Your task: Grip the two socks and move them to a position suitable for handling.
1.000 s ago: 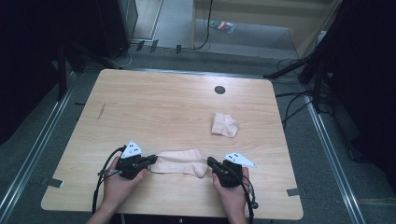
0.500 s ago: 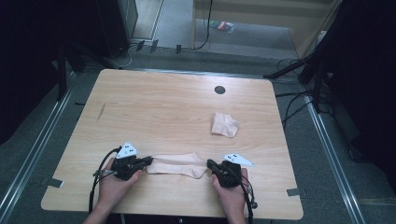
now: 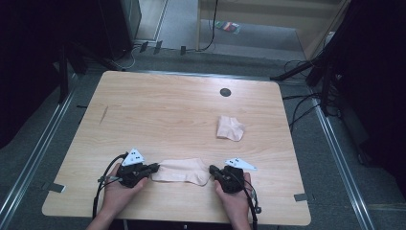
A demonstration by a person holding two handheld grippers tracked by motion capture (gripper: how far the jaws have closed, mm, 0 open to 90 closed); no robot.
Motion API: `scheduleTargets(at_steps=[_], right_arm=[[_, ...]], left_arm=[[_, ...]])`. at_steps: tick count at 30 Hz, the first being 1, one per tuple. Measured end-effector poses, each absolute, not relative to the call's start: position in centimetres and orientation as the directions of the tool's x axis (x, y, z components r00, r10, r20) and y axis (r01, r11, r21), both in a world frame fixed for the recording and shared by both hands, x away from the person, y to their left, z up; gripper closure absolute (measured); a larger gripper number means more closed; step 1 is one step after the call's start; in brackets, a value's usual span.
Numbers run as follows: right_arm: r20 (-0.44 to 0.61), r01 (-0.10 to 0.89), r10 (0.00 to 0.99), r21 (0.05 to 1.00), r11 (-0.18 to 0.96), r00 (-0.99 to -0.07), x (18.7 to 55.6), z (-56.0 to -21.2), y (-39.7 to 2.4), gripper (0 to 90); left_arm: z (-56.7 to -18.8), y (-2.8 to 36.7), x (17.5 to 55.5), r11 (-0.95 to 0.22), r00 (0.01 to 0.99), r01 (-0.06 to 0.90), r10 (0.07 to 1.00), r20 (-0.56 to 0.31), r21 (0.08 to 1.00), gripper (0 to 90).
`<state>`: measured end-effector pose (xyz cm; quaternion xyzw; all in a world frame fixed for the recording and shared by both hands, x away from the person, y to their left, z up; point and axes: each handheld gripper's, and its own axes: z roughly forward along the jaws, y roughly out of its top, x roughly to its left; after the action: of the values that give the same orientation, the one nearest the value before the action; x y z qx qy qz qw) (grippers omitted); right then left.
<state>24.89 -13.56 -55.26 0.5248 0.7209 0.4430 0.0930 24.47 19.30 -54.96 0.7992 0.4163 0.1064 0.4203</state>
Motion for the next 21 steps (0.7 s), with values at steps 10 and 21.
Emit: scheduleTargets(at_steps=[10, 21], right_arm=[[0.305, 0.637, 0.84, 0.769, 0.061, -0.449, 25.2, -54.6, -13.7, 45.3], [0.246, 0.6, 0.871, 0.797, 0.068, -0.426, 26.1, -53.4, -15.0, 27.7]], left_arm=[[-53.7, 20.7, 24.5, -0.13, 0.612, 0.52, 0.747, -0.262, 0.844, 26.4], [-53.7, 23.3, 25.4, -0.013, 0.496, 0.521, 0.818, -0.291, 0.853, 7.9]])
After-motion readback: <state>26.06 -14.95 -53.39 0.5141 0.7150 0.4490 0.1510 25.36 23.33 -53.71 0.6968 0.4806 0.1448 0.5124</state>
